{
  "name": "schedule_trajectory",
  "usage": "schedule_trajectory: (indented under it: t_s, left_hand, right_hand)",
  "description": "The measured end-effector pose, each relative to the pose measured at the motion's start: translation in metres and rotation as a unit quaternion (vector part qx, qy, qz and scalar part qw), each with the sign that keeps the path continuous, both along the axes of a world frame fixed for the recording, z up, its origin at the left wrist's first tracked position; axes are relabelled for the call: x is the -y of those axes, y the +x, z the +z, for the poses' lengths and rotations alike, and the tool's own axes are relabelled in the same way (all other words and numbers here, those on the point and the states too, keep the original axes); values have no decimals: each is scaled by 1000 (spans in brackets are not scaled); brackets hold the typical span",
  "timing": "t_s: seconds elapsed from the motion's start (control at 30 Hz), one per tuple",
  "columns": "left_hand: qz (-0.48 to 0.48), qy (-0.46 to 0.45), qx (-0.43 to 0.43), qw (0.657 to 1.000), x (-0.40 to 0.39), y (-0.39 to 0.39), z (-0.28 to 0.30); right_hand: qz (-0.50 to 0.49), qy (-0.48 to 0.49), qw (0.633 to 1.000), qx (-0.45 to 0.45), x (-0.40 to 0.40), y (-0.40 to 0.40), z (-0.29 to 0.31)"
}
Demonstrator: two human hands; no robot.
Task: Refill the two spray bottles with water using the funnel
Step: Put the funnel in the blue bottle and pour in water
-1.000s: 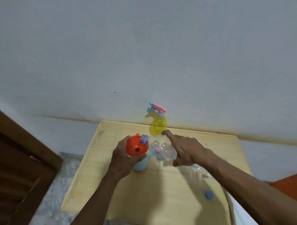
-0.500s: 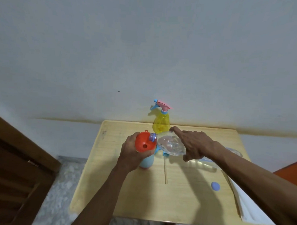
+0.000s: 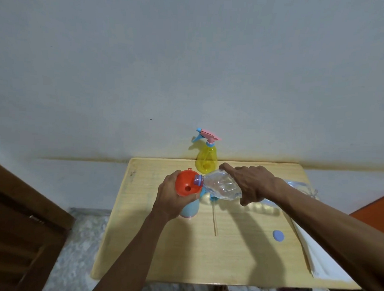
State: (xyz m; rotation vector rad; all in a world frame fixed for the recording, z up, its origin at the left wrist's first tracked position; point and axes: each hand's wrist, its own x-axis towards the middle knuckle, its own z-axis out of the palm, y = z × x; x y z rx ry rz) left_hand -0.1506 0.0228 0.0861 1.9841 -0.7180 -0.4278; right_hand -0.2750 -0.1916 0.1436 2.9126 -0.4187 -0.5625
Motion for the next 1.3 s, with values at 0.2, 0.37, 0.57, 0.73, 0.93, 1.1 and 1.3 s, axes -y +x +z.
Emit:
schedule_trajectory:
  t_s: [0.2, 0.37, 0.57, 0.73, 0.93, 1.1, 1.3]
  left_hand:
    - [-5, 10, -8, 1000, 0, 0, -2]
    - [-1, 10, -5, 1000, 0, 1, -1]
    - [-1, 9, -7, 1000, -1, 1, -2]
    - [-5, 17, -5, 1000, 1, 0, -1]
    - [-2, 16, -10, 1000, 0, 0, 0]
    - [-2, 16, -11, 1000, 1, -1, 1]
    - [0, 16, -9, 1000, 0, -1, 0]
  right_hand:
    - [7, -15, 1000, -5, 1, 0, 2]
    - [7, -11, 1000, -4, 2, 1, 1]
    - [5, -15, 1000, -8, 2, 0, 1]
    - [9, -22, 1000, -11, 3, 1, 2]
    - [10, -22, 1000, -13, 3, 2, 3]
    - [9, -18, 1000, -12, 3, 2, 1]
    - [11, -21, 1000, -14, 4, 2, 1]
